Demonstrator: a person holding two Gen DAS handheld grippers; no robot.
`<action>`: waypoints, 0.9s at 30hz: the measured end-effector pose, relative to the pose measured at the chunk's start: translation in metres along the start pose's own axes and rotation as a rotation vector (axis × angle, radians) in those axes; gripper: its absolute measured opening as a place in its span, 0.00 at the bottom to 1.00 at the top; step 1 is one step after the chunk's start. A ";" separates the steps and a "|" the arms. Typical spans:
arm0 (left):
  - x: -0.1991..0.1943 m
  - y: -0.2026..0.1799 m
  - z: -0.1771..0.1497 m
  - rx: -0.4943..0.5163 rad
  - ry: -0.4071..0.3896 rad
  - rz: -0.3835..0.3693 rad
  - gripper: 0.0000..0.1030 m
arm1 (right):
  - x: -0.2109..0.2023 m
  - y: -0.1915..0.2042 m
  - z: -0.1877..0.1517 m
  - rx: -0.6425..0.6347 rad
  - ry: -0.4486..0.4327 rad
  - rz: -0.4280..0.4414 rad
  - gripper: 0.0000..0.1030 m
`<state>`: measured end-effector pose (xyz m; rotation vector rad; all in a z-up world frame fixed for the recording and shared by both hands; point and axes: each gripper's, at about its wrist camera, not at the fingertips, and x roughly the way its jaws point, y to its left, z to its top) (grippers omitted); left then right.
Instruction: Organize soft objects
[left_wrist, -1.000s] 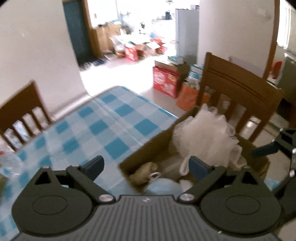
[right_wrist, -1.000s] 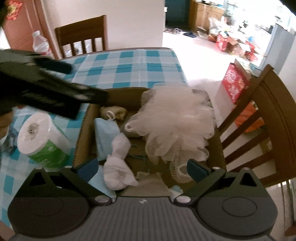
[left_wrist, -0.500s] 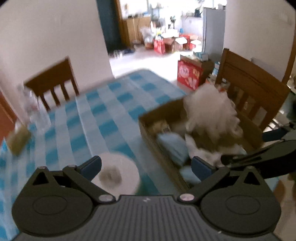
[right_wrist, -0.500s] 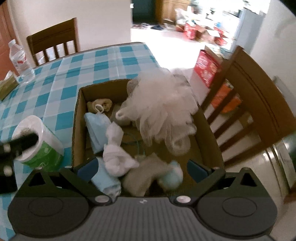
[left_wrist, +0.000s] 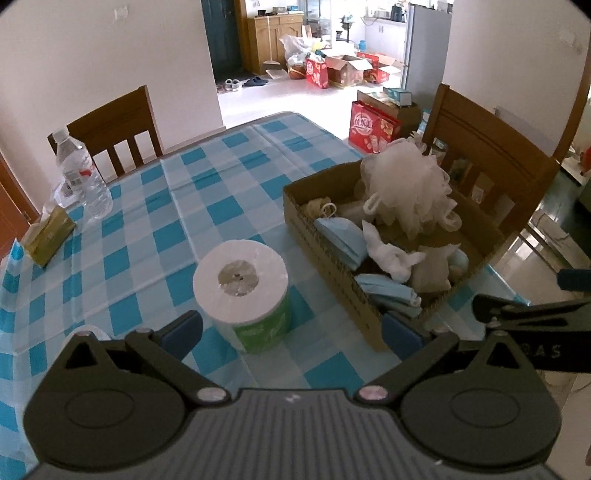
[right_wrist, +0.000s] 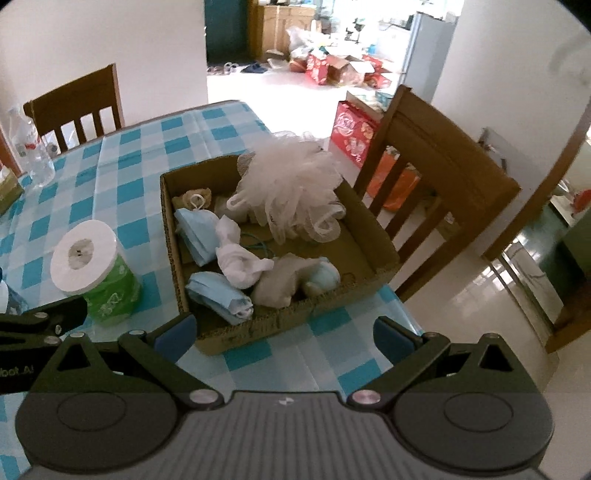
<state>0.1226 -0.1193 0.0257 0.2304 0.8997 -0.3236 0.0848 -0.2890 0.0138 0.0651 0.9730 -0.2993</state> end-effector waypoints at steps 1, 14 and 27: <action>-0.001 0.000 -0.002 0.001 0.000 0.003 0.99 | -0.004 0.000 -0.002 0.006 -0.005 -0.003 1.00; -0.009 -0.003 -0.008 0.002 0.010 0.014 0.99 | -0.021 -0.004 -0.020 0.038 -0.007 -0.005 1.00; -0.010 -0.004 -0.010 -0.002 0.010 0.021 0.99 | -0.021 -0.004 -0.022 0.040 0.001 -0.002 1.00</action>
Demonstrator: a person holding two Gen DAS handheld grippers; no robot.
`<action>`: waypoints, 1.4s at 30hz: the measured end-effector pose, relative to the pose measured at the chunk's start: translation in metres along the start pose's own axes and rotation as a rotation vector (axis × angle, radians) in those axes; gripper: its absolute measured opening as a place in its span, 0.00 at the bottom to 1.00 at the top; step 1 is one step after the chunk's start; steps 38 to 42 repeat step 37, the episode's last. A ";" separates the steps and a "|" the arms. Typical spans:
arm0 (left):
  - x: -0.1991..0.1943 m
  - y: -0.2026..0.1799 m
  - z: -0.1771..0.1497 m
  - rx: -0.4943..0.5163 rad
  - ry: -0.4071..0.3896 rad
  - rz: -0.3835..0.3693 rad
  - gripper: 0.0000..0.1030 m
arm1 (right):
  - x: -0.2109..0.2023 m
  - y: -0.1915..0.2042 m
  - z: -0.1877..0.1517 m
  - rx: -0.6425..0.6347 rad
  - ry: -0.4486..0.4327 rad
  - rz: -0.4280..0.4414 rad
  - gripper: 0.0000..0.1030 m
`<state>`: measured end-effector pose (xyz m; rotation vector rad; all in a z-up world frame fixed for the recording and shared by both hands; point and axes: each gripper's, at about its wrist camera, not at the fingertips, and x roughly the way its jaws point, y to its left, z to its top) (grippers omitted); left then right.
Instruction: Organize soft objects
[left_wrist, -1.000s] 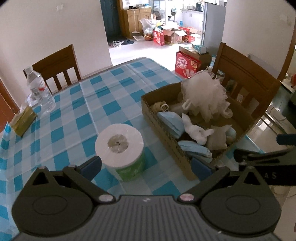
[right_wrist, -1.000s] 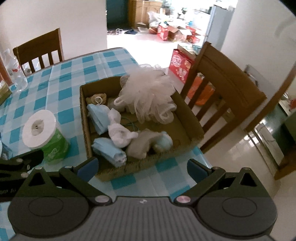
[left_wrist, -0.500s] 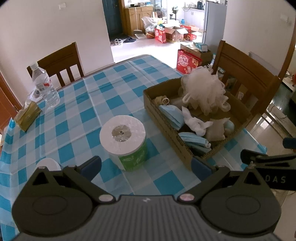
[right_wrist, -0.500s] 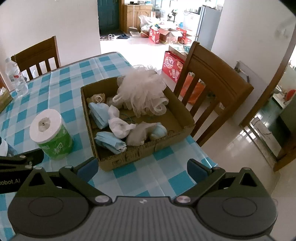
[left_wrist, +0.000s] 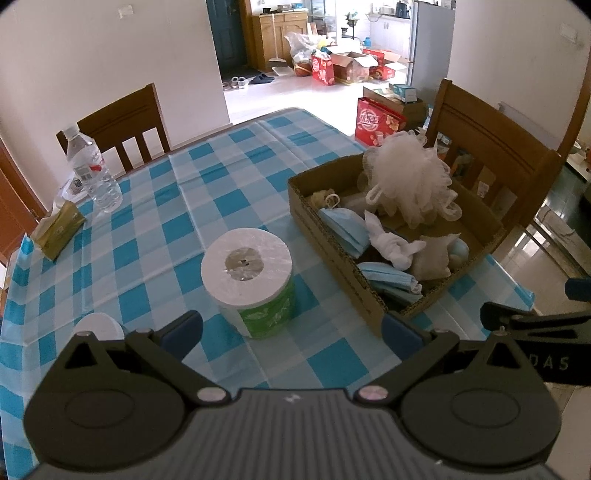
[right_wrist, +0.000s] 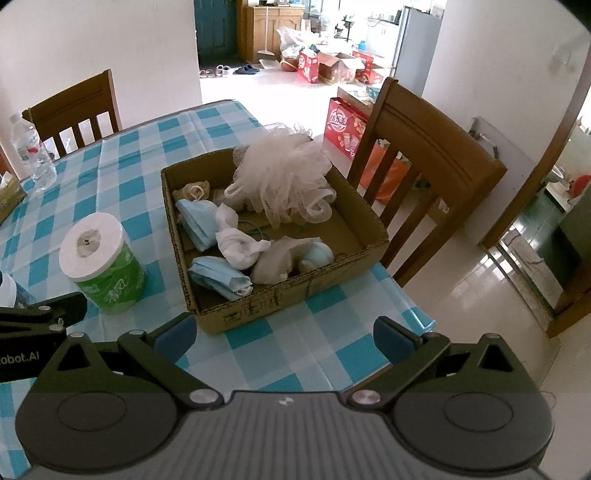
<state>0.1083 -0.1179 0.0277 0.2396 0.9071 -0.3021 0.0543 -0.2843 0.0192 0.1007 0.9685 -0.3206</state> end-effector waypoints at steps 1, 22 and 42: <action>0.000 0.000 0.000 -0.001 0.001 0.000 0.99 | 0.000 0.000 0.000 0.000 0.001 0.000 1.00; 0.000 0.002 0.000 0.000 0.004 0.002 0.99 | 0.000 0.003 0.001 -0.005 0.004 0.000 1.00; -0.001 0.003 0.000 0.000 0.003 0.003 0.99 | 0.000 0.003 0.001 -0.005 0.003 0.000 1.00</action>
